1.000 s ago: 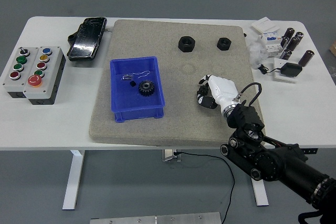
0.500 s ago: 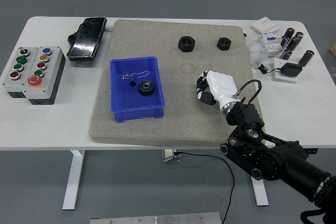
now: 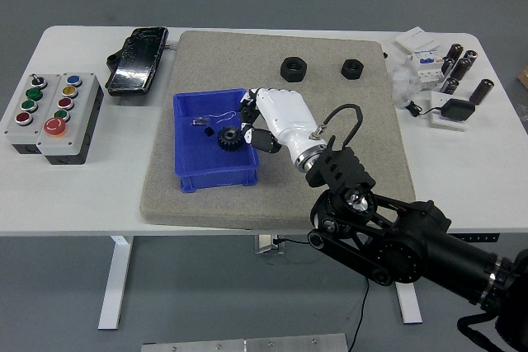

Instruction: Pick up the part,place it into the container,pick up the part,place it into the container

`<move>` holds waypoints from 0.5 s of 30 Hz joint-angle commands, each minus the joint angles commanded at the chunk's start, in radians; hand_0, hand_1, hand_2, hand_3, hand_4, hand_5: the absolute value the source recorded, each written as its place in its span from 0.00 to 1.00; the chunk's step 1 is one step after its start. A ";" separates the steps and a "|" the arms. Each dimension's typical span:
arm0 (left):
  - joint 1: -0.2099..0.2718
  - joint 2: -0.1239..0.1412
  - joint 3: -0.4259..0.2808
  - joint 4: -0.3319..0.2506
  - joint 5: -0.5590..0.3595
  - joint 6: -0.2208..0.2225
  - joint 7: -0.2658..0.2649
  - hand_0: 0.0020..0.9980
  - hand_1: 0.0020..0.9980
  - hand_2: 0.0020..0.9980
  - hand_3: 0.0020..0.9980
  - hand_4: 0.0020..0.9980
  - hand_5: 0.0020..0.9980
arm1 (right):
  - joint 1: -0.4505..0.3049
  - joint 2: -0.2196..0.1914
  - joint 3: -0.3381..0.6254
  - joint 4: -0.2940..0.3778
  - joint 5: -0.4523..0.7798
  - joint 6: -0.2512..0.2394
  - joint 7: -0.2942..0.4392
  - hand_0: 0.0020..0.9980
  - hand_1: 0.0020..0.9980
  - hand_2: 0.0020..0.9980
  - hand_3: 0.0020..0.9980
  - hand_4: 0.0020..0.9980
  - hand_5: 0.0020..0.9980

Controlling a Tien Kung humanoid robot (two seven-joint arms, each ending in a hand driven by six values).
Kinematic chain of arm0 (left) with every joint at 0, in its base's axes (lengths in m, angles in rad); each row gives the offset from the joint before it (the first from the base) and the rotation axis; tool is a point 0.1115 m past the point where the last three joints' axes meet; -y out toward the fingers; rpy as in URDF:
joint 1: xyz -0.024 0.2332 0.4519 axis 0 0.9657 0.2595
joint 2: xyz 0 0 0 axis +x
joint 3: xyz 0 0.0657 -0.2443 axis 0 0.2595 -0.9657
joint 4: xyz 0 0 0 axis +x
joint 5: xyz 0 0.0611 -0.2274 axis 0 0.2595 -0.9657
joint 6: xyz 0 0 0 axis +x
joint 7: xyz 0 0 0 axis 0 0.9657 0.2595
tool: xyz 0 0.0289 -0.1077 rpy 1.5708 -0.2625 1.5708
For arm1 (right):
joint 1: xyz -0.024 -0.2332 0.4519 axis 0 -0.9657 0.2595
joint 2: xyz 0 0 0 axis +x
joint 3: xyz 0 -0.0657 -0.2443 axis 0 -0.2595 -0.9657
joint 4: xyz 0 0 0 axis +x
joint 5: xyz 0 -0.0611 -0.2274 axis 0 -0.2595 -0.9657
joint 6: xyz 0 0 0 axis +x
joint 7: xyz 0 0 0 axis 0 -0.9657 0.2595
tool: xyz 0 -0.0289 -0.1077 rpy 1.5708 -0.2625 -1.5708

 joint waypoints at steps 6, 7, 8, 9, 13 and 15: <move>0.003 0.000 -0.001 0.000 0.001 0.000 0.002 0.66 0.62 0.58 0.61 0.70 0.37 | 0.005 0.025 -0.061 -0.021 -0.024 0.015 -0.005 0.64 0.72 0.71 0.70 0.38 0.18; 0.004 0.001 -0.002 0.000 0.002 0.001 0.003 0.66 0.62 0.58 0.62 0.71 0.37 | 0.003 0.028 -0.063 -0.026 -0.027 0.016 -0.006 0.70 0.79 0.79 0.75 0.48 0.21; 0.004 0.001 -0.003 0.000 0.003 0.001 0.004 0.66 0.62 0.58 0.62 0.71 0.37 | 0.002 0.030 -0.065 -0.030 -0.030 0.017 -0.007 0.70 0.79 0.79 0.75 0.48 0.21; 0.005 0.001 -0.003 0.000 0.003 0.001 0.004 0.66 0.62 0.58 0.62 0.71 0.37 | 0.001 0.031 -0.065 -0.034 -0.033 0.018 -0.009 0.70 0.79 0.79 0.75 0.48 0.21; 0.006 0.001 -0.005 0.000 0.005 0.001 0.005 0.66 0.62 0.58 0.61 0.71 0.37 | -0.005 0.035 -0.058 -0.043 -0.033 0.021 -0.010 0.71 0.80 0.79 0.75 0.54 0.22; 0.005 0.001 -0.004 0.000 0.005 0.000 0.005 0.66 0.62 0.58 0.61 0.71 0.37 | -0.010 0.035 -0.046 -0.042 -0.033 0.017 -0.008 0.71 0.80 0.79 0.75 0.54 0.22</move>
